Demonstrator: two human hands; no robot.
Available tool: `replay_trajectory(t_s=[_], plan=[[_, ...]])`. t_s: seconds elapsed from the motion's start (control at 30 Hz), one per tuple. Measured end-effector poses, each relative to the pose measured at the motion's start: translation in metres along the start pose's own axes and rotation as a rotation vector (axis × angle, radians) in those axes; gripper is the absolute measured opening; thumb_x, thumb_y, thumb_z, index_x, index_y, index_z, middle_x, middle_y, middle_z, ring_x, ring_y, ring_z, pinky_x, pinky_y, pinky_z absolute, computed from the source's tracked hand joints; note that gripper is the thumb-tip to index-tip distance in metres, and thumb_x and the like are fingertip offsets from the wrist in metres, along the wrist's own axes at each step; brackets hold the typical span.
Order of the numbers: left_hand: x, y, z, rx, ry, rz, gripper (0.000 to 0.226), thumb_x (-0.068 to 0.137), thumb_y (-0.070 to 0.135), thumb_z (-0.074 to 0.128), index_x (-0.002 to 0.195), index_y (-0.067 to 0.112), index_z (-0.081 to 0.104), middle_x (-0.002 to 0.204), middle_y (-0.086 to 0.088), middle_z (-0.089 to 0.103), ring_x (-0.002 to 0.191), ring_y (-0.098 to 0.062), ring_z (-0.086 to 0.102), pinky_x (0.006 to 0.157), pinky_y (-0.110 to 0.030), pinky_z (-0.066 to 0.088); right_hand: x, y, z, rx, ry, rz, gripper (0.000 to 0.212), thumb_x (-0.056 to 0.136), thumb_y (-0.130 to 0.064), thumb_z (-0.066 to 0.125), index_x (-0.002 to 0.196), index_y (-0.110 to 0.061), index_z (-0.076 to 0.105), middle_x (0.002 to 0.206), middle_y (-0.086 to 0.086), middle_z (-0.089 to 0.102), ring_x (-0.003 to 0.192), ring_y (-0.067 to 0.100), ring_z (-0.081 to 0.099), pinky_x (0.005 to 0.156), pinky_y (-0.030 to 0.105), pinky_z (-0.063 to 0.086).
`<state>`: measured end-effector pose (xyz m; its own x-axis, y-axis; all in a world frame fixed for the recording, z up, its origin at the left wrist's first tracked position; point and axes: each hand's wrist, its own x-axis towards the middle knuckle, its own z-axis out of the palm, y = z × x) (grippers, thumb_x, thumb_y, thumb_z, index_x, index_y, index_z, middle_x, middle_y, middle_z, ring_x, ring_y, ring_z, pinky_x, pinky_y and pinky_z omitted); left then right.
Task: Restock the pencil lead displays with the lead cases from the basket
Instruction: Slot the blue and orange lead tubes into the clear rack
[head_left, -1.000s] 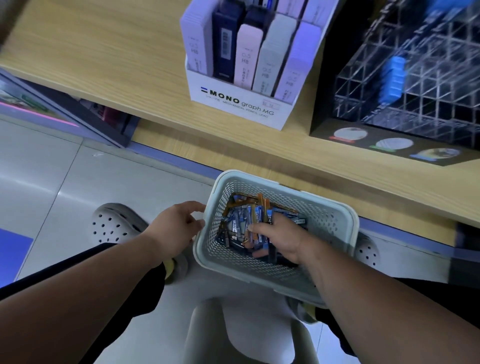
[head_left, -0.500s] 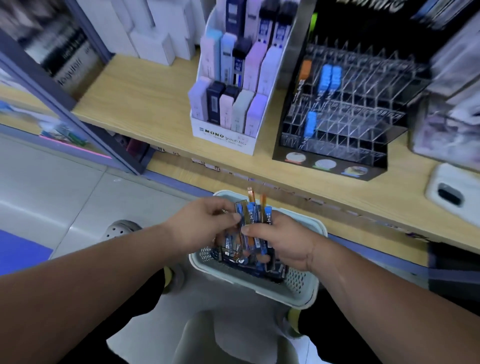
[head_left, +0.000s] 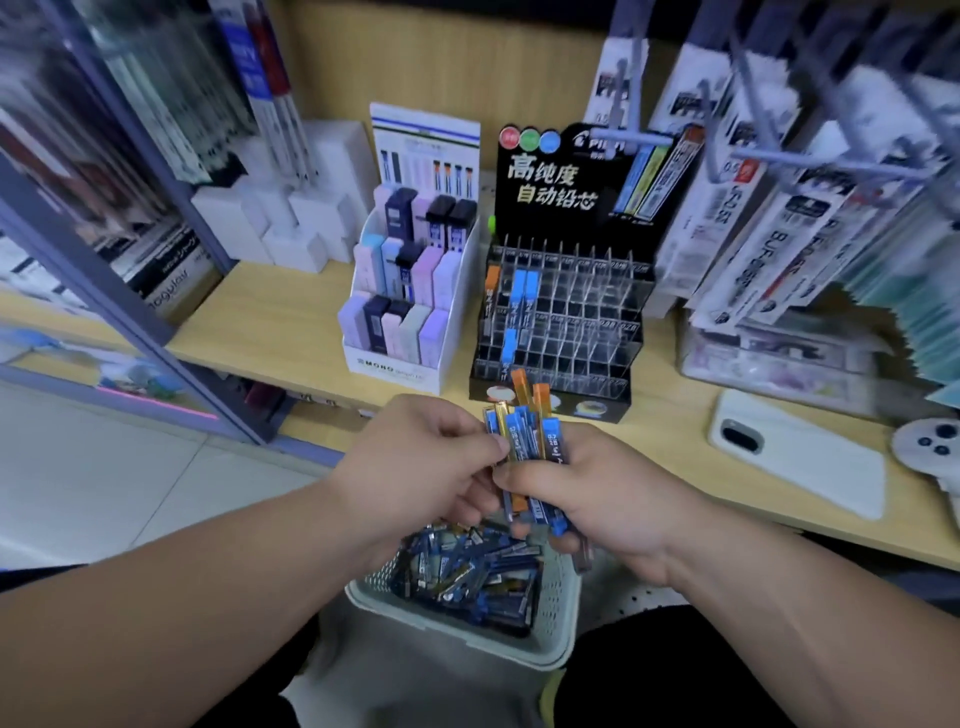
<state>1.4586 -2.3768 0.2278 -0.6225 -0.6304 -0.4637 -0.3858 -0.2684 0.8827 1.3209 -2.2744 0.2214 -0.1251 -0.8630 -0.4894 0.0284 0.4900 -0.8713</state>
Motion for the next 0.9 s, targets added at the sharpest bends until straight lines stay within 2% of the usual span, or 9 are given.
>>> replay_trajectory(t_s=[0.1,0.27,0.53,0.73,0.9], plan=[[0.009,0.007,0.01,0.035,0.008,0.016,0.014,0.09,0.013,0.07,0.083,0.002,0.07,0.072,-0.02,0.071,0.061,-0.023,0.069,0.059,-0.033,0.055,0.0,-0.002,-0.013,-0.009,0.038,-0.004,0.009,0.095,-0.016,0.063,0.104,-0.012,0.066,0.079,0.002,0.066,0.065,0.014,0.063,0.045,0.023,0.035],[0.032,0.022,0.017,0.061,-0.008,0.043,0.012,0.091,0.012,0.069,0.086,0.001,0.072,0.073,-0.021,0.071,0.059,-0.021,0.067,0.055,-0.028,0.054,0.013,-0.003,-0.031,0.028,0.084,-0.019,0.005,0.094,-0.022,0.065,0.098,-0.02,0.066,0.079,-0.001,0.068,0.07,0.014,0.064,0.047,0.022,0.038],[0.068,0.039,0.018,-0.011,-0.021,0.117,0.016,0.092,0.001,0.063,0.079,0.007,0.071,0.064,-0.01,0.063,0.055,-0.019,0.061,0.056,-0.028,0.054,0.035,-0.013,-0.053,0.185,0.16,-0.014,0.018,0.094,-0.021,0.067,0.111,-0.013,0.068,0.086,0.0,0.072,0.07,0.015,0.063,0.046,0.021,0.036],[0.093,0.047,0.007,-0.004,-0.034,0.145,0.018,0.092,-0.001,0.06,0.078,0.005,0.069,0.063,-0.01,0.061,0.054,-0.018,0.06,0.054,-0.024,0.051,0.054,-0.023,-0.058,0.216,0.198,-0.04,0.014,0.095,-0.018,0.066,0.107,-0.011,0.068,0.078,0.0,0.071,0.071,0.016,0.063,0.046,0.022,0.035],[0.109,0.048,0.005,0.042,-0.001,0.168,0.011,0.088,-0.002,0.055,0.081,0.004,0.061,0.059,-0.012,0.058,0.05,-0.02,0.056,0.049,-0.026,0.047,0.064,-0.023,-0.058,0.241,0.243,-0.042,0.01,0.095,-0.016,0.066,0.103,-0.011,0.067,0.081,0.004,0.072,0.068,0.015,0.062,0.045,0.022,0.035]])
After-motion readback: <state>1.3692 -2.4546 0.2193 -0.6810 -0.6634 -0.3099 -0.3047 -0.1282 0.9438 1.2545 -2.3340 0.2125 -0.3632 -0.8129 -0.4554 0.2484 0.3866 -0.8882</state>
